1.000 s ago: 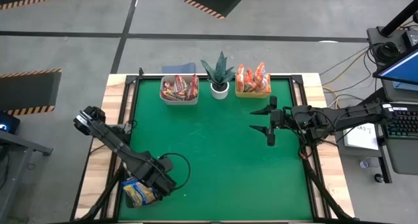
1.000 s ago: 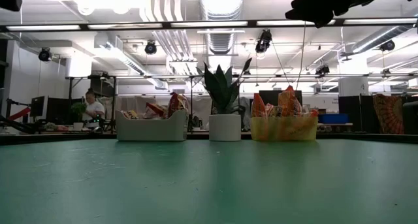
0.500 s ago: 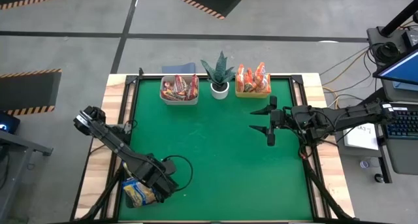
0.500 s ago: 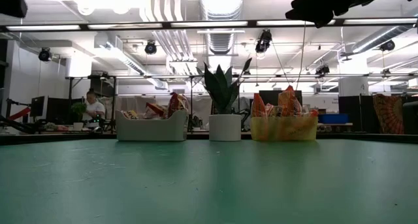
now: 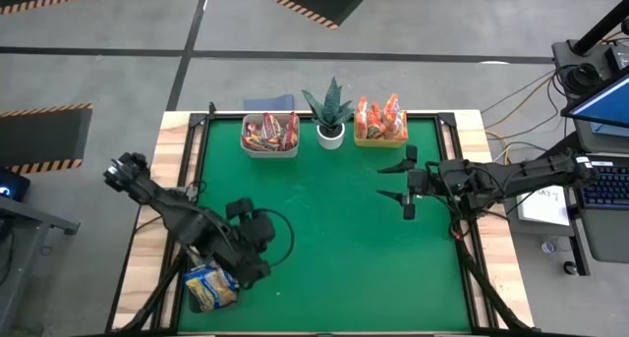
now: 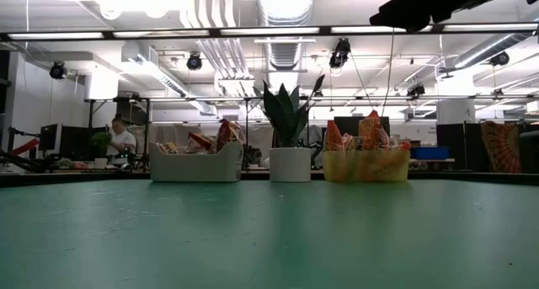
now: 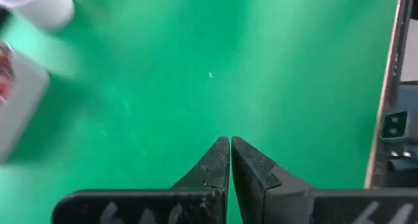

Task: Sort Maruchan noodles
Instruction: Return to Home Position

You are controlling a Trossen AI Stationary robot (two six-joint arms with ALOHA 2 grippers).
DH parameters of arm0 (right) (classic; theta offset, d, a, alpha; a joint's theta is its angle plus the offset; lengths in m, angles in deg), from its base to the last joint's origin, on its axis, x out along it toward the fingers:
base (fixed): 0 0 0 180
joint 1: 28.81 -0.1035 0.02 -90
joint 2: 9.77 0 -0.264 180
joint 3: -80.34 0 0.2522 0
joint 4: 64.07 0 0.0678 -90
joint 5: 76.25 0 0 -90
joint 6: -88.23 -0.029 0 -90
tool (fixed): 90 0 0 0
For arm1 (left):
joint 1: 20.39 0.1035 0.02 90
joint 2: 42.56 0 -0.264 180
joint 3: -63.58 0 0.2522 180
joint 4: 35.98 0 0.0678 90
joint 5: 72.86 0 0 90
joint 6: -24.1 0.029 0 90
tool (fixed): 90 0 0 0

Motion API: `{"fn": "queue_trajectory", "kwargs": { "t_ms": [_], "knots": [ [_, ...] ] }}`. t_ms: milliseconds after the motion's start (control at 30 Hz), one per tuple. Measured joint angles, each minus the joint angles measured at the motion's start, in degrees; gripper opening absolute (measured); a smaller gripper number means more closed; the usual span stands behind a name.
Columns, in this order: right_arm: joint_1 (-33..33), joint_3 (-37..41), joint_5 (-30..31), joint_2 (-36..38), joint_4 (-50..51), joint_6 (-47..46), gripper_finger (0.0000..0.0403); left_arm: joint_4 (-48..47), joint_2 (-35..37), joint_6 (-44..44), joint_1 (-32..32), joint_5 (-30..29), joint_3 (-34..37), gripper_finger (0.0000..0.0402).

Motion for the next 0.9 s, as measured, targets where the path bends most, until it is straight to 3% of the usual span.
{"fn": "queue_trajectory", "kwargs": {
  "t_ms": [167, 333, 600, 900],
  "knots": [
    [0.0, 1.9, 0.0, 3.1, -0.2, 2.0, 0.0233, 0.9, 2.4, 12.5, 4.4, -1.8, 0.5, 0.0],
    [0.0, 4.8, -0.2, 8.8, -0.1, 3.4, 0.0233, 8.6, 5.3, 26.2, 8.5, -2.2, 6.4, 0.0],
    [0.0, 8.7, -6.9, 18.5, -0.3, 3.0, 0.0233, 29.9, 16.8, 38.3, 10.7, -2.2, 24.7, 0.0],
    [0.0, 14.9, -7.1, 28.6, -0.3, 2.7, 0.0233, 55.2, 36.6, 48.4, 12.9, -3.1, 46.7, 0.0]
  ]
}}
